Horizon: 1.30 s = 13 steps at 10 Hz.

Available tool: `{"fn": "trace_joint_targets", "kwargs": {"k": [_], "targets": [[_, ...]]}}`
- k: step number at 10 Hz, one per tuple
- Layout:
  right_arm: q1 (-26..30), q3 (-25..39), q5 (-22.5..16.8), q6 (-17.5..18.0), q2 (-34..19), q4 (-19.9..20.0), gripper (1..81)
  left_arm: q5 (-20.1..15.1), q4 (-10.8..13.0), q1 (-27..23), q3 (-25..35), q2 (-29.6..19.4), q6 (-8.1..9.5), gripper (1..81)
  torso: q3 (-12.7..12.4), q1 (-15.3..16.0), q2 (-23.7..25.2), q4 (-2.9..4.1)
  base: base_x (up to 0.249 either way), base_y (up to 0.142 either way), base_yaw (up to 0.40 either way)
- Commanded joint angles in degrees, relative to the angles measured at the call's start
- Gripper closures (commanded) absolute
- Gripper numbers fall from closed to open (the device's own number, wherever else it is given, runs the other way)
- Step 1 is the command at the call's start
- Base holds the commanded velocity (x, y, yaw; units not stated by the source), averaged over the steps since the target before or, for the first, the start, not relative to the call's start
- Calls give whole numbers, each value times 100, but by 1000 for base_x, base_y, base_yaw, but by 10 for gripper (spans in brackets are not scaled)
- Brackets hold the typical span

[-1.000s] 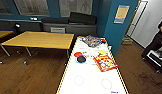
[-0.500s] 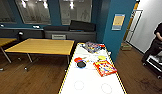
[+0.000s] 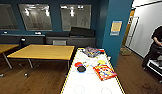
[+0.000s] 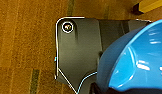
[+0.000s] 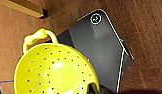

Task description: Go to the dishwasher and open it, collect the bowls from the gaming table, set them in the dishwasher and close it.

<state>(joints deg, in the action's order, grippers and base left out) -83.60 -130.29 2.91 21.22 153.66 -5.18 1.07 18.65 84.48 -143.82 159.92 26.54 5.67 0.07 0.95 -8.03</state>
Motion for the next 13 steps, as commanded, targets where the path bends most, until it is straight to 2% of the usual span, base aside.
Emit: {"fn": "trace_joint_targets", "kwargs": {"k": [1, 6, 13], "targets": [[217, -48, -327, -22, -70, -88, 811, -309, 42, -208, -5, -39, -61, 811, 2, 0, 0, 0, 0, 0, 0], [208, -373, -397, -22, 211, -167, 811, -309, 42, -208, -5, 6, -61, 811, 9, -2, 5, 0, -14, 0, 0], [138, -663, -423, -31, 440, -317, 811, -292, 42, -199, -5, 50, -70, 811, 7, -7, 7, 0, -131, 0, 0]]}}
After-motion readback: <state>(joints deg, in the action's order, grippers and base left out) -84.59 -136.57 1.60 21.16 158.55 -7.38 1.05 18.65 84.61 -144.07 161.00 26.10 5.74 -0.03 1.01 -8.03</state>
